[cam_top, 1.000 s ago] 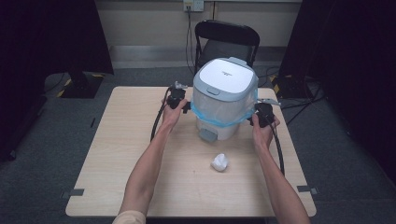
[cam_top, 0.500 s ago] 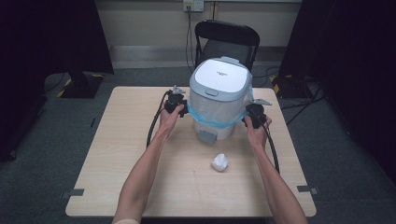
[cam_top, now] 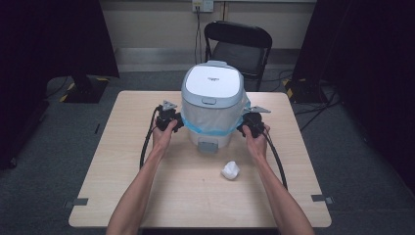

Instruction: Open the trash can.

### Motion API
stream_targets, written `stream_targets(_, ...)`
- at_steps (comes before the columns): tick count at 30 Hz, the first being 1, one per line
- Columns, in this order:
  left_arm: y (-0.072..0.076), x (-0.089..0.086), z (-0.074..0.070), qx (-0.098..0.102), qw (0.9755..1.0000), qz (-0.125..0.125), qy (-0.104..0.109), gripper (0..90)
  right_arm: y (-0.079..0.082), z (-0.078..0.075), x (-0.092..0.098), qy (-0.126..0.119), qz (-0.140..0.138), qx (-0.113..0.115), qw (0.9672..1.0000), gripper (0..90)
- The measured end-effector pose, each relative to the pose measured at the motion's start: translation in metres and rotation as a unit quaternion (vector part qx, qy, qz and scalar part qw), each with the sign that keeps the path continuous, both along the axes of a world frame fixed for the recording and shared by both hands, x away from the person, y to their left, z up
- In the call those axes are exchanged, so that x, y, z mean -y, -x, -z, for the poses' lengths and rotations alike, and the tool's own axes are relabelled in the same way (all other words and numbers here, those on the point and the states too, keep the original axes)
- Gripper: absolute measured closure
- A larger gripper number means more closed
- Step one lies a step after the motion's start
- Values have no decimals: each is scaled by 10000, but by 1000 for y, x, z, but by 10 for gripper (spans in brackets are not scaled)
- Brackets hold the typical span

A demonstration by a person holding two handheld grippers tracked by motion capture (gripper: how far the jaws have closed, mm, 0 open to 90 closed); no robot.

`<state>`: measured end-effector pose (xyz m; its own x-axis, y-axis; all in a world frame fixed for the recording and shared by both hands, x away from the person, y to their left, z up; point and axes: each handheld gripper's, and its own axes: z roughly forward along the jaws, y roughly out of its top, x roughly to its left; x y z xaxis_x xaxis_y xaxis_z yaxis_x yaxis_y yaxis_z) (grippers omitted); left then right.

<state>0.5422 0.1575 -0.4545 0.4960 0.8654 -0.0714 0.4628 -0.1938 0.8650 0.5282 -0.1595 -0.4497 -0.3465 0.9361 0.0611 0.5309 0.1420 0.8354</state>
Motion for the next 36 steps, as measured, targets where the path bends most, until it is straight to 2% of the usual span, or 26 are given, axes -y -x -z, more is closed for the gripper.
stream_targets(1, 0, 0, 0, 0, 10000, 0, 0, 691, 0, 0, 0, 0, 0, 0, 10000, 730)
stream_targets(4, 13, -6, 0, 47, 9999, -78, -61, 749, 5, -1, -10, 69, -125, -12, 9999, 768)
stream_targets(6, 16, -9, 0, 40, 10000, -70, -43, 748, 7, -1, -12, 54, -177, -28, 9998, 769)
stream_targets(10, 33, -18, 0, 56, 9998, -156, -71, 748, 17, -2, -19, 77, -433, -65, 9990, 767)
stream_targets(11, 33, -18, 0, 56, 9998, -156, -71, 751, 19, -2, -20, 87, -446, -68, 9989, 767)
stream_targets(12, 41, -20, 0, 78, 9997, -198, -93, 752, 21, -3, -22, 89, -478, -74, 9988, 767)
stream_targets(14, 45, -20, 0, 59, 9997, -242, -77, 764, 25, -3, -25, 125, -530, -57, 9985, 767)
stream_targets(15, 54, -22, -1, 38, 9996, -268, -73, 775, 28, -3, -26, 142, -543, -66, 9984, 768)
stream_targets(17, 62, -23, 0, 72, 9996, -276, -68, 775, 32, -4, -28, 200, -607, -66, 9979, 767)
stream_targets(20, 68, -24, -2, 18, 9996, -279, -93, 775, 36, -6, -29, 246, -654, -132, 9975, 767)
stream_targets(21, 73, -25, -2, 46, 9993, -309, -192, 775, 40, -6, -30, 259, -690, -129, 9972, 768)
stream_targets(23, 76, -25, -2, 38, 9993, -320, -165, 779, 47, -6, -30, 216, -735, -122, 9970, 768)
stream_targets(24, 83, -26, -2, 59, 9995, -275, -167, 797, 49, -5, -30, 211, -747, -97, 9969, 768)
stream_targets(26, 89, -26, -3, 61, 9993, -238, -273, 807, 54, -6, -31, 210, -778, -114, 9967, 768)
stream_targets(28, 95, -28, -3, 17, 9996, -221, -167, 819, 60, -6, -31, 178, -813, -155, 9964, 769)
stream_targets(31, 103, -29, -3, 69, 9993, -246, -280, 818, 67, -6, -32, 177, -871, -158, 9959, 769)
stream_targets(34, 114, -31, -3, 73, 9993, -278, -240, 819, 82, -7, -34, 196, -944, -153, 9952, 769)
stream_targets(36, 117, -31, -2, 96, 9992, -279, -261, 820, 86, -7, -34, 202, -960, -154, 9951, 769)
